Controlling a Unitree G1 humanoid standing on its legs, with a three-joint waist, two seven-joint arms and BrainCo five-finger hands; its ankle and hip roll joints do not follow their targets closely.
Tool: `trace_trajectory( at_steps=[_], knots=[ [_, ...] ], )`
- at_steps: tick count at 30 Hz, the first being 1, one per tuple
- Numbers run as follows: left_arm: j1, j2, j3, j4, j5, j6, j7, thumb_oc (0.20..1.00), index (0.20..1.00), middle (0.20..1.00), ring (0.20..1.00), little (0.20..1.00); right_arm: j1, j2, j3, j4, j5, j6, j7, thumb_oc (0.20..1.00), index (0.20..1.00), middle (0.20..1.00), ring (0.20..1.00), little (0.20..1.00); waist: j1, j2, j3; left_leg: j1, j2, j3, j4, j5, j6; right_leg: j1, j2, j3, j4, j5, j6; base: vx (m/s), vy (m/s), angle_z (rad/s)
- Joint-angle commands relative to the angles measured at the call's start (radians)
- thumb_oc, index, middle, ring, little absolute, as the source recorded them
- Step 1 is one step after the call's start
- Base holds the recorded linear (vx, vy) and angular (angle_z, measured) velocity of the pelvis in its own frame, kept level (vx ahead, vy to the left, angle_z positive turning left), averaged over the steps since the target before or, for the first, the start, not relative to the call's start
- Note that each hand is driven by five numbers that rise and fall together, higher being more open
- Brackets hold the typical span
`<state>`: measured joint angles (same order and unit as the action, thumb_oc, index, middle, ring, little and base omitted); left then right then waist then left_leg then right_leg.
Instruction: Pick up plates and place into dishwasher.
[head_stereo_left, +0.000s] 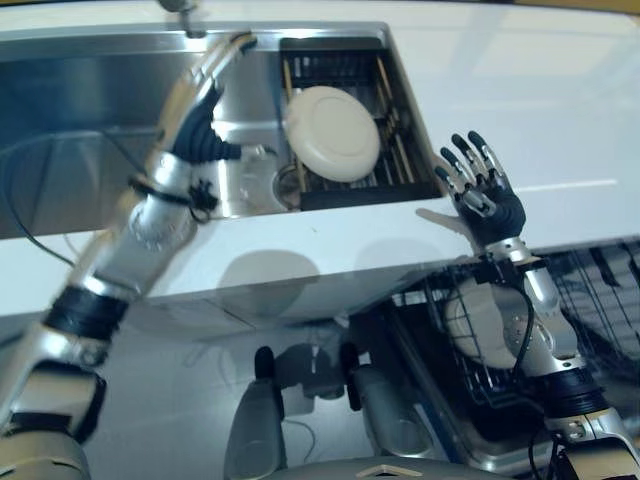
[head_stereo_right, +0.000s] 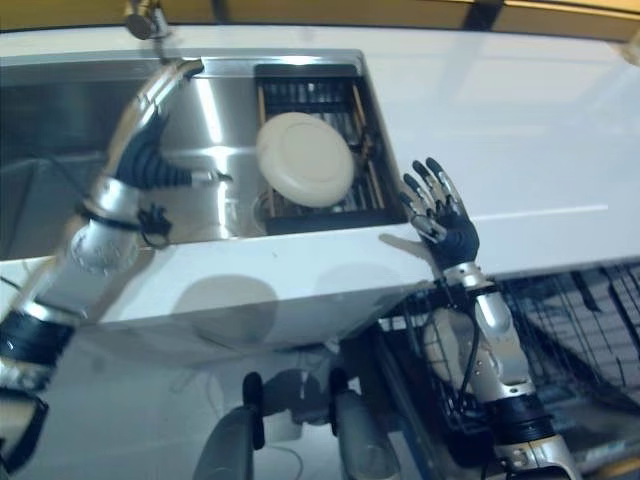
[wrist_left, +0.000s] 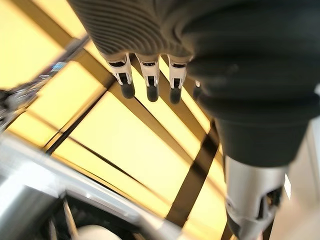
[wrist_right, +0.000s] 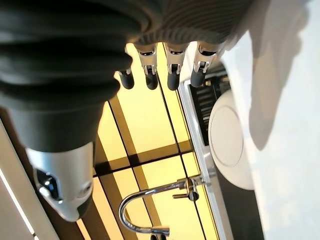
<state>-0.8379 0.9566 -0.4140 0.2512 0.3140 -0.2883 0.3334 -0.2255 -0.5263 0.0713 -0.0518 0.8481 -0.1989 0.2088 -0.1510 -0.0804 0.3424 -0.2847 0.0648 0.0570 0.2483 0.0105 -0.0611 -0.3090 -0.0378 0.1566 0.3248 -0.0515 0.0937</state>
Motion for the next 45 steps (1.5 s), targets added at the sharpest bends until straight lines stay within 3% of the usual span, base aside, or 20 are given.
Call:
trace_trajectory(
  at_steps=[1,5,10,15,20,34,45],
  knots=[
    [-0.173,0.040,-0.067,0.069,0.074,0.038,0.043,1.000,1.000,1.000,1.000,1.000,0.014,-0.067,-0.047,-0.026,0.022,0.023,0.038,1.000,1.000,1.000,1.000,1.000,-0.059,0.049,-0.057,0.073,-0.027,0.030,-0.026,-0.041,0.039,0.026,-0.009,-0.006,-0.056,0.044,0.021,0.16,0.113,-0.20],
    [-0.352,0.110,-0.276,0.171,0.271,0.084,-0.013,1.000,1.000,1.000,1.000,1.000,0.024,-0.128,-0.077,0.006,0.051,0.040,0.071,1.000,1.000,1.000,1.000,1.000,-0.092,0.073,-0.075,0.107,-0.023,0.042,-0.046,-0.048,0.035,0.048,-0.017,0.000,-0.059,0.034,0.026,0.12,0.078,-0.15],
    [-0.472,0.157,-0.451,0.166,0.281,0.111,-0.096,1.000,1.000,1.000,1.000,1.000,0.017,-0.181,-0.083,0.022,0.091,-0.006,0.074,1.000,1.000,1.000,1.000,1.000,-0.107,0.080,-0.059,0.097,-0.021,0.038,-0.060,-0.040,0.028,0.032,-0.018,0.002,-0.051,0.028,0.025,-0.02,0.022,-0.05],
    [-0.508,0.147,-0.502,0.202,0.322,0.107,-0.160,1.000,1.000,1.000,1.000,1.000,-0.023,-0.200,-0.075,0.027,0.087,-0.041,0.053,1.000,1.000,1.000,1.000,1.000,-0.115,0.083,-0.028,0.069,-0.016,0.038,-0.064,-0.026,0.023,0.002,-0.014,0.006,-0.041,0.029,0.021,-0.07,0.017,-0.04],
    [-0.562,0.162,-0.544,0.209,0.241,0.094,-0.201,1.000,1.000,1.000,1.000,1.000,-0.044,-0.206,-0.081,0.018,0.085,-0.052,0.038,1.000,1.000,1.000,1.000,1.000,-0.119,0.086,-0.007,0.051,-0.011,0.039,-0.072,-0.015,0.019,-0.017,-0.012,0.000,-0.036,0.030,0.016,-0.05,0.013,0.00],
    [-0.475,0.140,-0.510,0.262,0.300,0.049,-0.235,1.000,1.000,1.000,1.000,1.000,-0.073,-0.191,-0.066,0.008,0.057,-0.058,0.013,1.000,1.000,1.000,1.000,1.000,-0.112,0.085,0.016,0.027,-0.008,0.035,-0.065,-0.008,0.018,-0.031,-0.014,-0.018,-0.025,0.024,0.006,0.00,0.000,0.00],
    [-0.535,0.185,-0.593,0.259,0.303,0.042,-0.317,1.000,1.000,1.000,1.000,1.000,-0.110,-0.212,-0.047,0.008,0.062,-0.076,-0.018,1.000,1.000,1.000,1.000,1.000,-0.110,0.088,0.043,0.002,-0.006,0.037,-0.065,0.003,0.016,-0.050,-0.015,-0.028,-0.030,0.034,0.002,-0.02,-0.003,-0.01]
  ],
)
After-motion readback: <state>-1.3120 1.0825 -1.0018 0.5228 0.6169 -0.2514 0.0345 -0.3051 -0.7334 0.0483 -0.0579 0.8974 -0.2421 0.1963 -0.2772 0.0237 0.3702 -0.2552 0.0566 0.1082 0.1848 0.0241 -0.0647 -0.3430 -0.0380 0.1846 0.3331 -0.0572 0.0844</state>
